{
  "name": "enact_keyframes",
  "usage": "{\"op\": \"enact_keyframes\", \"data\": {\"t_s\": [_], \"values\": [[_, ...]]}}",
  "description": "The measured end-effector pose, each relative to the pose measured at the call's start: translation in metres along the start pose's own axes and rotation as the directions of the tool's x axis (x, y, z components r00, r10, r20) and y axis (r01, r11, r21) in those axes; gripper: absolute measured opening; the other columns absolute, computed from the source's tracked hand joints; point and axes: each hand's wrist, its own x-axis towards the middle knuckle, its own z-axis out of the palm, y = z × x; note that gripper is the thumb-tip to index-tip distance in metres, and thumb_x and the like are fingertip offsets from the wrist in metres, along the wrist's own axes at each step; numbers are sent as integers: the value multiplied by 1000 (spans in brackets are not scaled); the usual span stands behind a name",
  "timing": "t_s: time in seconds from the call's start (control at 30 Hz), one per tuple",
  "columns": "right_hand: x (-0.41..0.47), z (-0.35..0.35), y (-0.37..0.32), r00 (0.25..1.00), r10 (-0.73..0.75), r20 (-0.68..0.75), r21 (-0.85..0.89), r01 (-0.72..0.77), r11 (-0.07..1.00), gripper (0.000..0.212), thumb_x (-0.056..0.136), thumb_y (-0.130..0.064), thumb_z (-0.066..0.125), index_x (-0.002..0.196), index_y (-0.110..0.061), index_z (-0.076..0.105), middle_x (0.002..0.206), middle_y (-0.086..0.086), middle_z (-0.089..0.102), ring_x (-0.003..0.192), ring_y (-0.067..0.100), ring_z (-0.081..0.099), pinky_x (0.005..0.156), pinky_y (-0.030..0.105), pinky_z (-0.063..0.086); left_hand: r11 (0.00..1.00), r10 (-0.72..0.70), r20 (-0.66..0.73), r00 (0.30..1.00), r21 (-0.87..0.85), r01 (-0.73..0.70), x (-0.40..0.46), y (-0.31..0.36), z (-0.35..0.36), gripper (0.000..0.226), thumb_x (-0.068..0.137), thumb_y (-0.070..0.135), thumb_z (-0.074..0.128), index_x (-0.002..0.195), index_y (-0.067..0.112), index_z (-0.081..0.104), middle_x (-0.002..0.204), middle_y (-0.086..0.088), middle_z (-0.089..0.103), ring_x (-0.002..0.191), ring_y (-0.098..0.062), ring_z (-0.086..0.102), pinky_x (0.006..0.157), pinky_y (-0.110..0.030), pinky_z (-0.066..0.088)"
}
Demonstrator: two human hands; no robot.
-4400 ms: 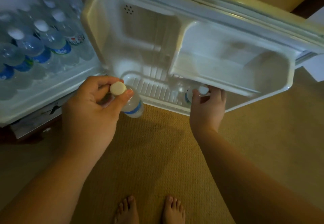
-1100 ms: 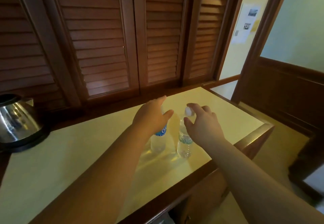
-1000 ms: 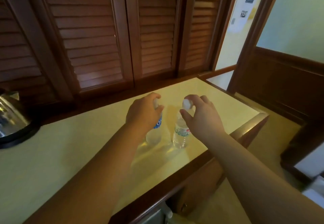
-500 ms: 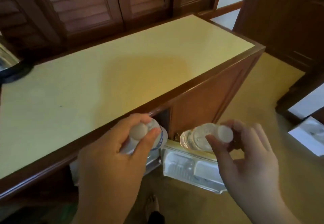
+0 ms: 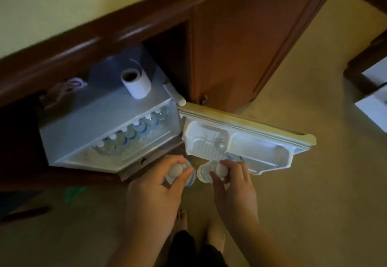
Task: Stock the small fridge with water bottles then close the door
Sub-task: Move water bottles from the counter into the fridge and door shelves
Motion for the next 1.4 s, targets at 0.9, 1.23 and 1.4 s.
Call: {"op": "enact_keyframes", "data": {"t_s": [0.9,1.23,1.4], "values": [[126,218,178,1000,20,23,-263,-13,965,47,96,-3,59,139,-16,44,138,8,43,118,27,49,82,29,36,962,-11,-33,999,-274,1,51,-184,156,23,81,39,78,103,41,76,99,21,76,97,3,72,79,-31,63],[144,220,167,963,245,113,-395,-183,900,111,86,11,58,157,-25,-19,167,7,1,154,33,14,105,44,46,963,51,-17,999,-265,-54,61,-188,169,23,86,42,77,108,34,76,103,21,75,101,0,71,84,-31,60],[116,206,165,959,229,168,-262,-181,948,110,92,5,56,155,-34,-26,168,6,-18,154,33,12,107,43,42,980,49,33,998,-194,-42,68,-194,179,32,83,52,71,112,39,72,103,24,74,98,7,69,74,-32,64]]}}
